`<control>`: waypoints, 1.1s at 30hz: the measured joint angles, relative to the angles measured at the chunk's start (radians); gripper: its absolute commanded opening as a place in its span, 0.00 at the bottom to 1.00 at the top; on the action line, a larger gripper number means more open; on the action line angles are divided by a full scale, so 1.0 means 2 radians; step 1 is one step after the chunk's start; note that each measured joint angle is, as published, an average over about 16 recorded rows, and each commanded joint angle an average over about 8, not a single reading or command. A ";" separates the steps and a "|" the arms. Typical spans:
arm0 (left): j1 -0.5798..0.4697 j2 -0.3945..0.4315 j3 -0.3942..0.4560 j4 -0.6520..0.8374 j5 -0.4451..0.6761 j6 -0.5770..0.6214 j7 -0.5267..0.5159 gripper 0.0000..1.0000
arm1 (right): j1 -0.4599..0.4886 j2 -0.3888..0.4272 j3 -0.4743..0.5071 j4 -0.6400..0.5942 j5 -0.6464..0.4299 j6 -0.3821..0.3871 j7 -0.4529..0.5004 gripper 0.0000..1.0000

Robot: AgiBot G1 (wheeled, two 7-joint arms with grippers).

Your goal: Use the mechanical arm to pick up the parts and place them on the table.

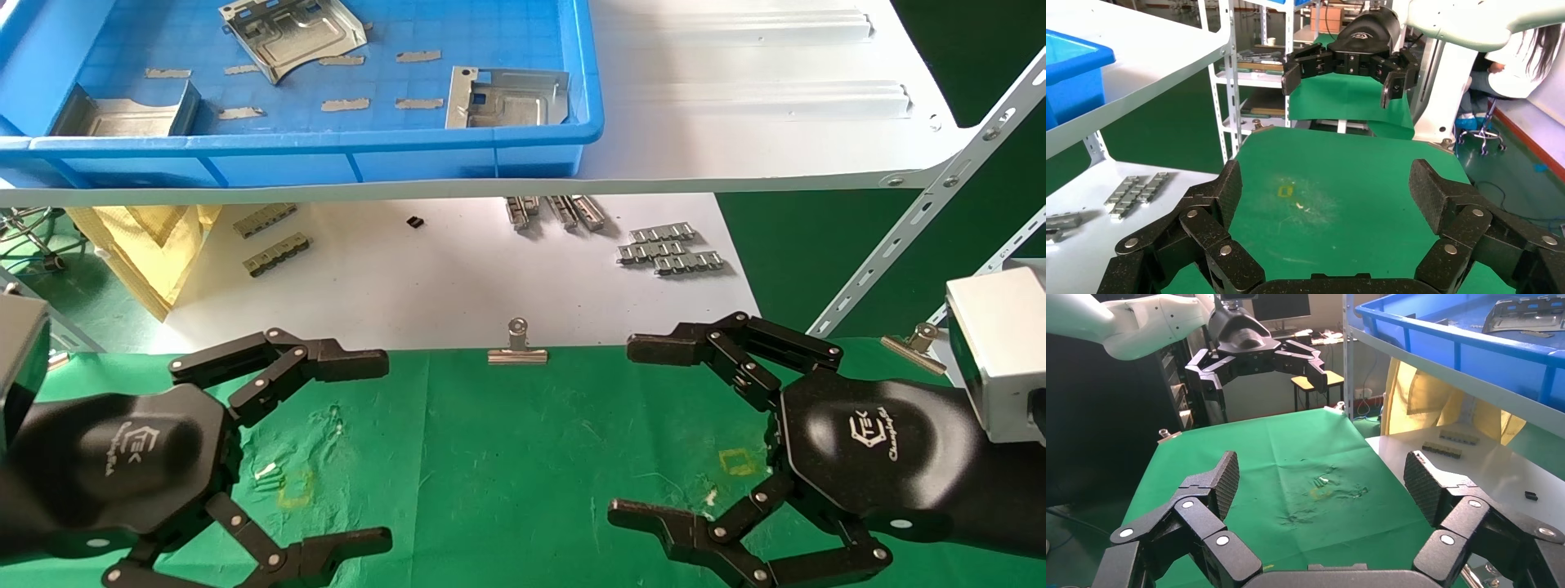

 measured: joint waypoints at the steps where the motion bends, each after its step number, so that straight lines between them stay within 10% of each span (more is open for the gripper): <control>1: 0.000 0.000 0.000 0.000 0.000 0.000 0.000 1.00 | 0.000 0.000 0.000 0.000 0.000 0.000 0.000 1.00; 12: 0.000 0.000 0.000 0.000 0.000 0.000 0.000 1.00 | 0.000 0.000 0.000 0.000 0.000 0.000 0.000 1.00; 20: 0.000 0.000 0.000 0.000 0.000 0.000 0.000 1.00 | 0.000 0.000 0.000 0.000 0.000 0.000 0.000 0.00; 33: 0.000 0.000 0.000 0.000 0.000 0.000 0.000 1.00 | 0.000 0.000 0.000 0.000 0.000 0.000 0.000 0.00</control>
